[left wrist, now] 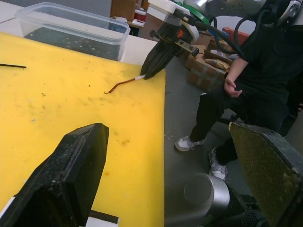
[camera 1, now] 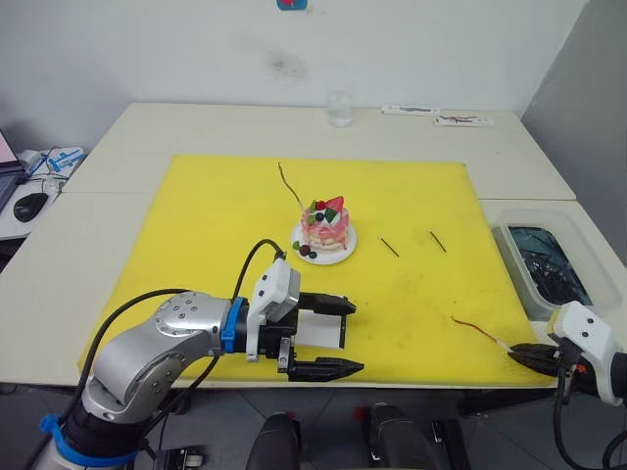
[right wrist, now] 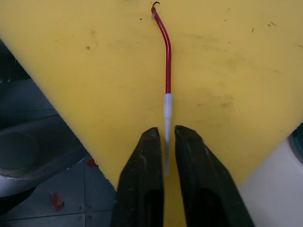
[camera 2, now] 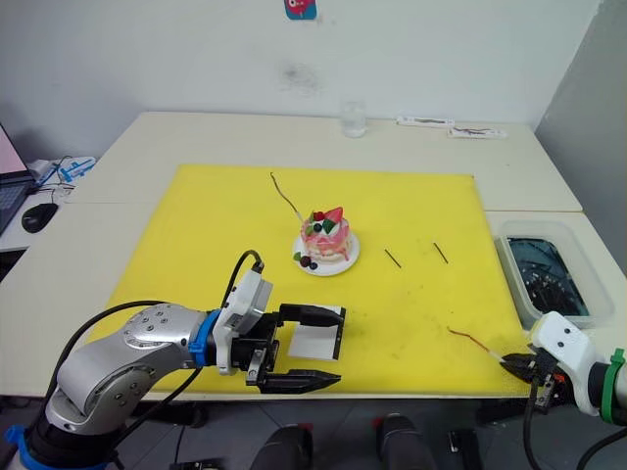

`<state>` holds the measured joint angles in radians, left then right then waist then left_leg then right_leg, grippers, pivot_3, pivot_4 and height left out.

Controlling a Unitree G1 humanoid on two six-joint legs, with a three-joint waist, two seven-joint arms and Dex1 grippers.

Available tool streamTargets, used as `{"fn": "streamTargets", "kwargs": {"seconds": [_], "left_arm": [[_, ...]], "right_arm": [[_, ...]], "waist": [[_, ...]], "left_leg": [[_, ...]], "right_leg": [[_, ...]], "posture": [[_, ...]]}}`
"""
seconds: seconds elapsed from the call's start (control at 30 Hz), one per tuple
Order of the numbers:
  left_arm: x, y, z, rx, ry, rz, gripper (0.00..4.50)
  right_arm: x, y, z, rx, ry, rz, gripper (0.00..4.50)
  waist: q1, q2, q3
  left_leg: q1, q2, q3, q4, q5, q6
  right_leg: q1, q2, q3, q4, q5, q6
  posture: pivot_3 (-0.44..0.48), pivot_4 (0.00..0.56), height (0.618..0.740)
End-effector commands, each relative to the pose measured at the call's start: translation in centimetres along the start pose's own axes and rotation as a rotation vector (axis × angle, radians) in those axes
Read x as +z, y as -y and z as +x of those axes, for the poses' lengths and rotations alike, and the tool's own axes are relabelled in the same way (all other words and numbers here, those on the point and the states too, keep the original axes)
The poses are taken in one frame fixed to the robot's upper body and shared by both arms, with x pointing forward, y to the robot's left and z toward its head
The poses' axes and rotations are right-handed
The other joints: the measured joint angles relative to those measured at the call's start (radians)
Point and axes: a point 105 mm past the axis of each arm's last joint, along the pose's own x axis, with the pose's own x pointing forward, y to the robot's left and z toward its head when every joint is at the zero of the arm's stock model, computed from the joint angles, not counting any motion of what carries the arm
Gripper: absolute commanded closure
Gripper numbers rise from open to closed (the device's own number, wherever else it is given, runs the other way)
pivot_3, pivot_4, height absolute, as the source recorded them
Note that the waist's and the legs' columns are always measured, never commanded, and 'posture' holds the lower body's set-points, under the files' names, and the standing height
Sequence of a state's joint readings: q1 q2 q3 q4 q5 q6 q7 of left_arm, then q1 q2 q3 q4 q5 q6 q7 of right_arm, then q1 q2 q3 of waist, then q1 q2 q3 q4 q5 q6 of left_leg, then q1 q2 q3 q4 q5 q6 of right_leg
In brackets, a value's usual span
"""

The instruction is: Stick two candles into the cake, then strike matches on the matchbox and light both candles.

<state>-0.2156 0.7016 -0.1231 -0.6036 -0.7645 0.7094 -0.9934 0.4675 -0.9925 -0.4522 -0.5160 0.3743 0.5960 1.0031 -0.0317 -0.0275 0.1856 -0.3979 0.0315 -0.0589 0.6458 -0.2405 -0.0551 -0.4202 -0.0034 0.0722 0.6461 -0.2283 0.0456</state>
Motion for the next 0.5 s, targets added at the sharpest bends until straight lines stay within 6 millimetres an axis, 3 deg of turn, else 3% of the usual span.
{"fn": "streamTargets", "kwargs": {"seconds": [0.03,0.3,0.5], "left_arm": [[0.6,0.7,0.3,-0.021,0.011,0.055,0.00],[-0.3,0.7,0.1,-0.020,-0.050,0.104,0.00],[-0.9,0.8,0.5,-0.023,-0.073,0.150,0.00]], "right_arm": [[0.5,0.5,-1.1,-0.015,-0.007,-0.032,2.85],[3.2,0.4,-2.9,0.036,-0.055,-0.153,0.04],[4.8,0.6,-2.6,0.019,-0.160,-0.182,0.04]], "waist": [[0.000,0.000,0.000],[0.000,0.000,0.000],[0.000,0.000,0.000]], "left_leg": [[0.000,0.000,0.000,0.000,0.000,0.000],[0.000,0.000,0.000,0.000,0.000,0.000],[0.000,0.000,0.000,0.000,0.000,0.000]], "right_leg": [[0.000,0.000,0.000,0.000,0.000,0.000],[0.000,0.000,0.000,0.000,0.000,0.000],[0.000,0.000,0.000,0.000,0.000,0.000]], "posture": [[0.000,0.150,0.740],[0.000,0.150,0.740],[0.000,0.150,0.740]]}}
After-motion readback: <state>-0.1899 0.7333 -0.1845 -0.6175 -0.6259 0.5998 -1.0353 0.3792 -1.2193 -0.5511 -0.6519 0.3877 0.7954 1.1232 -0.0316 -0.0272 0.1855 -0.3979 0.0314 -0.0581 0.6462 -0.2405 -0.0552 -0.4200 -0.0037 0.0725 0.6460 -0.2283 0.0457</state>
